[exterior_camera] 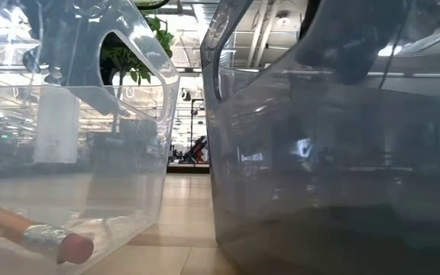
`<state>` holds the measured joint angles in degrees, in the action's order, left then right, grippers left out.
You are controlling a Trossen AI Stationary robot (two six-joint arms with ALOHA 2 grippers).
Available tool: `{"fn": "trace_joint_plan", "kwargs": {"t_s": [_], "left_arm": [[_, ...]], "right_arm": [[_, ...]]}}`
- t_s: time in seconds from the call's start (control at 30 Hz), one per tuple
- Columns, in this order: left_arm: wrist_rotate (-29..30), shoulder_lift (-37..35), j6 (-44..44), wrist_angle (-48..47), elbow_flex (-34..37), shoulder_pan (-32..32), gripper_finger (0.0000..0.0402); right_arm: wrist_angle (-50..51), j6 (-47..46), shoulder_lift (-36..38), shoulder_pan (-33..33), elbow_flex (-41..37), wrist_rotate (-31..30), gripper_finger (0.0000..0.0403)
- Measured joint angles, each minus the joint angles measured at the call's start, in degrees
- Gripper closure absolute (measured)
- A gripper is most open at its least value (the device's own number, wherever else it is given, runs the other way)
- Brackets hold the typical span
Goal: Sort pens & pencils
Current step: Put the orange pencil into the transparent bin
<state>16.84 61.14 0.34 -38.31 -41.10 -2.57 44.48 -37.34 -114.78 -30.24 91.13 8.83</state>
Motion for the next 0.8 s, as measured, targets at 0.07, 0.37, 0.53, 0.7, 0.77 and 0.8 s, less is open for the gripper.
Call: {"fn": "trace_joint_plan", "kwargs": {"t_s": [0.07,0.37,0.53,0.7,0.77,0.8], "left_arm": [[0.0,0.0,0.65,-0.24,0.0,0.02,0.0202],[-1.11,-0.93,-0.23,-5.77,0.0,-0.11,0.0202],[-4.4,-5.47,-0.8,-7.49,0.02,-1.52,0.0202],[-4.62,-14.37,-0.59,-7.37,0.07,-3.96,0.0202],[-4.58,-17.74,-0.87,-7.2,0.04,-4.69,0.0202],[-4.58,-19.32,-0.91,-7.32,0.04,-5.05,0.0202]], "right_arm": [[-0.11,2.3,0.05,0.4,0.0,-1.42,0.0254],[0.57,17.38,8.58,0.08,0.01,-22.42,0.0234],[1.3,25.05,12.45,1.93,0.0,-31.82,0.0236],[-0.21,32.91,14.95,7.44,0.0,-31.31,0.0238],[-0.37,36.14,15.84,9.53,-0.01,-29.8,0.0237],[-0.34,37.31,16.22,10.41,-0.02,-29.41,0.0237]]}}
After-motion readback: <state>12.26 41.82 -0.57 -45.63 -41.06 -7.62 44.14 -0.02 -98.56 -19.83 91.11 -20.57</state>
